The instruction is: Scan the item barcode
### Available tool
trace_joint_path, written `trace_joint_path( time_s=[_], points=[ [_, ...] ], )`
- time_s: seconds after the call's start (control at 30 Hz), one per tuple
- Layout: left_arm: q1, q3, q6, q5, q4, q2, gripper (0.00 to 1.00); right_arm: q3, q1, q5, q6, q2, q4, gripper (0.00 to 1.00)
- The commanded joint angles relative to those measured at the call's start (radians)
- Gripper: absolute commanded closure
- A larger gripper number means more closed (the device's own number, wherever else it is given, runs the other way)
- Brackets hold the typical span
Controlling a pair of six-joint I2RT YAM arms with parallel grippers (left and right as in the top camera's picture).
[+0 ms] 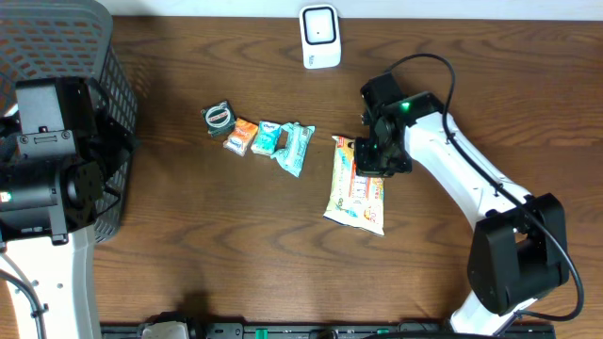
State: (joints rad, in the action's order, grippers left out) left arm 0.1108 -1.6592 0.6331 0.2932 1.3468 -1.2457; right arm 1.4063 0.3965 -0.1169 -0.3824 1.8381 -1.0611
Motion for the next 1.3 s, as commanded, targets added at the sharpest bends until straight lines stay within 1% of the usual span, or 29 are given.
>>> trace_joint_path(
  time_s=[0.0,0.07,0.1,0.13,0.2,0.23,0.33,0.4,0.5,0.53,0.6,0.67,0.7,0.77,0.9,1.03,1.1,1.17,1.27],
  points=[
    [0.005,0.005,0.016,0.010,0.003,-0.002,0.02,-0.062,0.005,0.059,0.008,-0.001,0.034,0.99],
    [0.005,0.005,0.016,0.010,0.003,-0.002,0.02,-0.123,0.007,0.058,-0.019,0.000,0.121,0.99],
    [0.005,0.005,0.016,0.010,0.003,-0.003,0.02,-0.177,0.010,0.058,-0.052,0.000,0.206,0.99],
    [0.005,0.005,0.016,0.010,0.003,-0.002,0.02,-0.204,0.011,0.058,-0.067,0.000,0.251,0.99],
    [0.005,0.005,0.016,0.010,0.003,-0.002,0.02,-0.275,0.011,0.041,-0.073,0.002,0.379,0.99],
    [0.005,0.005,0.016,0.010,0.003,-0.003,0.02,-0.337,0.011,0.013,-0.074,0.002,0.496,0.99],
    [0.005,0.005,0.016,0.010,0.003,-0.002,0.02,-0.306,0.003,0.027,-0.060,0.002,0.487,0.97],
    [0.005,0.005,0.016,0.010,0.003,-0.002,0.02,-0.235,-0.021,0.029,-0.041,0.002,0.438,0.97],
    [0.005,0.005,0.016,0.010,0.003,-0.002,0.02,-0.084,-0.059,0.028,0.002,0.002,0.292,0.98],
    [0.005,0.005,0.016,0.010,0.003,-0.003,0.02,-0.026,-0.066,0.023,0.027,0.002,0.220,0.96],
    [0.005,0.005,0.016,0.010,0.003,-0.002,0.02,0.028,-0.063,-0.013,0.090,0.002,0.137,0.94],
    [0.005,0.005,0.016,0.010,0.003,-0.002,0.02,0.055,-0.047,-0.059,0.134,0.002,0.051,0.94],
    [0.005,0.005,0.016,0.010,0.003,-0.002,0.02,0.053,-0.034,-0.075,0.137,0.002,0.005,0.95],
    [0.005,0.005,0.016,0.010,0.003,-0.002,0.02,0.033,-0.013,-0.077,0.137,0.002,-0.029,0.99],
    [0.005,0.005,0.016,0.010,0.003,-0.002,0.02,-0.070,0.053,-0.072,0.103,0.007,0.011,0.99],
    [0.005,0.005,0.016,0.010,0.003,-0.002,0.02,-0.240,0.129,-0.010,-0.056,0.008,0.147,0.98],
    [0.005,0.005,0.016,0.010,0.003,-0.002,0.02,-0.294,0.141,-0.009,-0.088,0.008,0.192,0.97],
    [0.005,0.005,0.016,0.010,0.003,-0.002,0.02,-0.314,0.142,-0.001,-0.088,0.008,0.213,0.97],
    [0.005,0.005,0.016,0.010,0.003,-0.002,0.02,-0.293,0.124,0.035,-0.088,0.008,0.213,0.96]
  ],
)
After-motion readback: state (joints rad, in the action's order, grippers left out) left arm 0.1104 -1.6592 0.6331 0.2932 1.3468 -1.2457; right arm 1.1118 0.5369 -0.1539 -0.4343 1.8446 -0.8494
